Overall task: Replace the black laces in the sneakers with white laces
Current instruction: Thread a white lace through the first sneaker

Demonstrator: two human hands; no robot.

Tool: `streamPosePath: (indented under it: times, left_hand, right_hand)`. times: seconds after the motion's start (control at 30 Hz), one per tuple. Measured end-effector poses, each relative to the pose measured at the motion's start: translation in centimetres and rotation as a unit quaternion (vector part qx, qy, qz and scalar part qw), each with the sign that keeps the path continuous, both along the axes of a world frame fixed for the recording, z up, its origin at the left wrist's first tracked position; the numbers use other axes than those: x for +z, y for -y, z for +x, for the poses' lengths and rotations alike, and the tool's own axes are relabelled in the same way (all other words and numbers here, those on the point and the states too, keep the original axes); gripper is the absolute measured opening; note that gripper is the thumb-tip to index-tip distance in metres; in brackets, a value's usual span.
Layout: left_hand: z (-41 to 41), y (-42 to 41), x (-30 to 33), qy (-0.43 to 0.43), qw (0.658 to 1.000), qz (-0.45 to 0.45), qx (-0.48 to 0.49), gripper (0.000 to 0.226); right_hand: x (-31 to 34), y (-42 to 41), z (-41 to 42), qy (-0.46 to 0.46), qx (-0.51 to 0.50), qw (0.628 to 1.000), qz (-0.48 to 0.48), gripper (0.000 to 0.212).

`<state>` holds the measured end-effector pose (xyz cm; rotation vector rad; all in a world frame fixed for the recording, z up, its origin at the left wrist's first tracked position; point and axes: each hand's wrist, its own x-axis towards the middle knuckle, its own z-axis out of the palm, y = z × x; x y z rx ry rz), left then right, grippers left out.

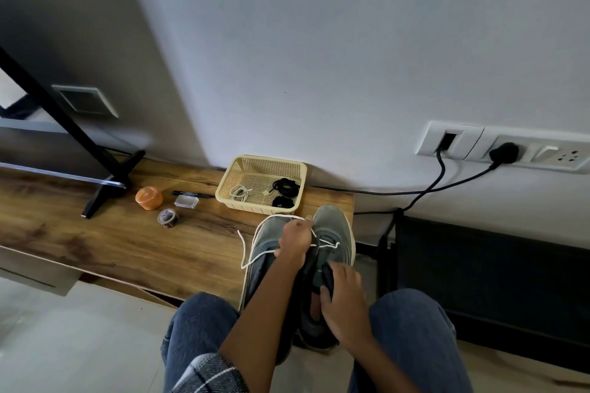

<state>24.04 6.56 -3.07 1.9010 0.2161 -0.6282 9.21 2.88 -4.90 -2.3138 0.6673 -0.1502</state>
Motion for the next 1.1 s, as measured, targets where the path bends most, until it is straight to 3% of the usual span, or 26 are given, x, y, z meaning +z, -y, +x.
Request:
streamPosePath:
  times: [0.1,0.4,0.57,1.1]
  left_hand:
    - [-0.1,-0.2,3.2,0.044,0.995,-0.061,0.065,0.030]
    - [2.3,-1.9,13.1,0.218,0.961,-0.146,0.089,0.030]
    - [3.3,-3.1,16.9,0.250,0.932,-0.236,0.117,0.023]
    - [1.7,-6.2,25.5,0.349,0.868,-0.318,0.152,0.015]
  right_hand:
    - [-0.3,-0.2,0.0,-0.006,0.005,1.000,-0.027,0.042]
    - [-0.6,-0.4,0.0,0.004,0.007,0.999,-0.046,0.041]
    - [-0.3,-0.3,0.0,-0.008,0.017,0.998,-0.054,0.043]
    - [0.5,-0.3,0.3,-0.040,0.033,0.996,-0.069,0.041]
